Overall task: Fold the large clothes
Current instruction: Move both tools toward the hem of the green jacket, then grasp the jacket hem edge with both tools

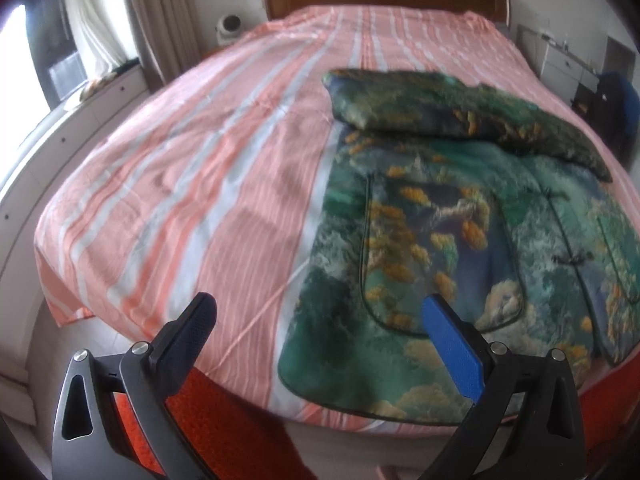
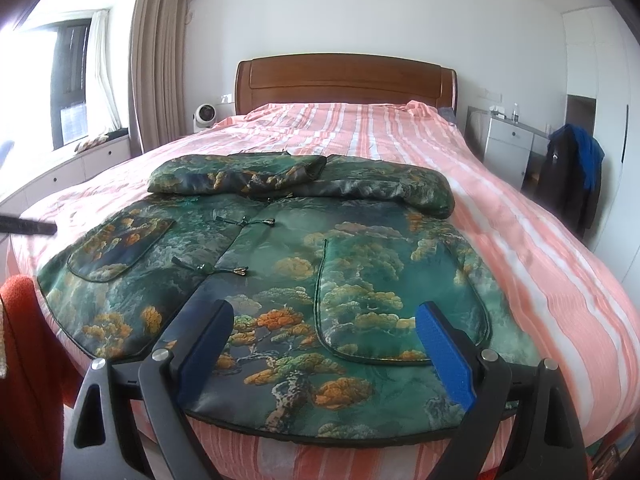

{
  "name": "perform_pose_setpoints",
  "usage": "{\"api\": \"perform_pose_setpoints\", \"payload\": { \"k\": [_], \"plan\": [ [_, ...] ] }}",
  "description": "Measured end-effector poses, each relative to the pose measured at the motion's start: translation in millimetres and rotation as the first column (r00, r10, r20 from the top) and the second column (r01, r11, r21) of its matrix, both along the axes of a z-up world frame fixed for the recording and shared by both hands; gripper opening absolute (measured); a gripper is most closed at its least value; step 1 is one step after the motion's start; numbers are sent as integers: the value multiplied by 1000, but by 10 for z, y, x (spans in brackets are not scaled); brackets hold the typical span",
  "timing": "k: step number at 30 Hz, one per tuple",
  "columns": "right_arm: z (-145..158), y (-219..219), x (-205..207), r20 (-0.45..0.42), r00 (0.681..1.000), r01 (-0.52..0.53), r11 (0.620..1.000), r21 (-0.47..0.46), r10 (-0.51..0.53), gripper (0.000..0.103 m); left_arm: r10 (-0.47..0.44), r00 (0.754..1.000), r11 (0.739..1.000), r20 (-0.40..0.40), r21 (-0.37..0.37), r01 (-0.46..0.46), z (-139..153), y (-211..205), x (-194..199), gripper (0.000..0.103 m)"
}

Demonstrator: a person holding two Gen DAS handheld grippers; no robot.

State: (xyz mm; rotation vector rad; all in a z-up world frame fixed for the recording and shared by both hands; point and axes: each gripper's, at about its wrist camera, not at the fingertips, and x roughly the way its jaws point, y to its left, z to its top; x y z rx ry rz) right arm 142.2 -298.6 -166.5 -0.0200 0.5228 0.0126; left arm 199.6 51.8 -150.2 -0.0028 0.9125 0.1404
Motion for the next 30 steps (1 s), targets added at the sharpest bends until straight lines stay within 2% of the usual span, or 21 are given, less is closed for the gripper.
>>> {"api": "perform_pose_setpoints", "payload": {
  "k": [2,4,6,9,11,13,15,17,22,24,25,26,27,28,29,30],
  "plan": [
    [11,-107,9,-7,1000,25,999,40,-24,92,9,1000,1000,-7,-16,-9,-25,54,14,102],
    [34,-312,21,-28,997,80,991,108,-77,92,13,1000,998,-11,-62,-14,-28,149,25,102],
    [87,-548,5,-38,990,143,976,165,-139,92,1,999,988,-34,-155,-6,-67,322,74,102],
    [236,-1072,-56,-55,965,261,928,265,-256,92,-32,995,964,-97,-268,5,-197,522,184,102],
    [293,-1413,-40,-105,958,288,905,312,-268,92,-81,986,943,-146,-331,29,-326,595,267,102],
    [285,-1668,30,-194,950,297,902,314,-245,92,-144,971,932,-191,-357,67,-475,571,348,102],
    [178,-1863,134,-310,936,267,908,323,-165,92,-164,963,936,-216,-343,82,-581,509,386,102],
    [53,-1965,205,-386,918,236,908,346,-91,92,-184,960,937,-210,-332,107,-613,419,386,102],
    [-276,-1972,366,-483,873,163,892,422,69,91,-253,951,923,-177,-337,183,-595,204,295,100],
    [-347,-1932,434,-491,865,144,885,443,105,89,-270,942,922,-197,-335,194,-623,144,257,87],
    [-382,-1896,477,-499,858,137,879,456,125,86,-279,938,918,-206,-344,197,-620,127,253,75],
    [-412,-1860,531,-504,853,134,879,458,132,79,-282,935,917,-214,-345,197,-618,114,240,60],
    [-425,-1819,561,-512,847,127,879,459,145,65,-281,933,922,-225,-332,198,-608,98,223,49],
    [-428,-1793,578,-517,842,120,879,462,157,54,-277,933,927,-229,-319,197,-603,89,221,25],
    [-422,-1757,587,-529,833,118,882,455,162,34,-273,936,927,-224,-320,194,-576,100,197,18],
    [-402,-1730,583,-541,827,119,890,439,156,21,-271,938,923,-215,-336,190,-545,119,164,16]
  ]
}}
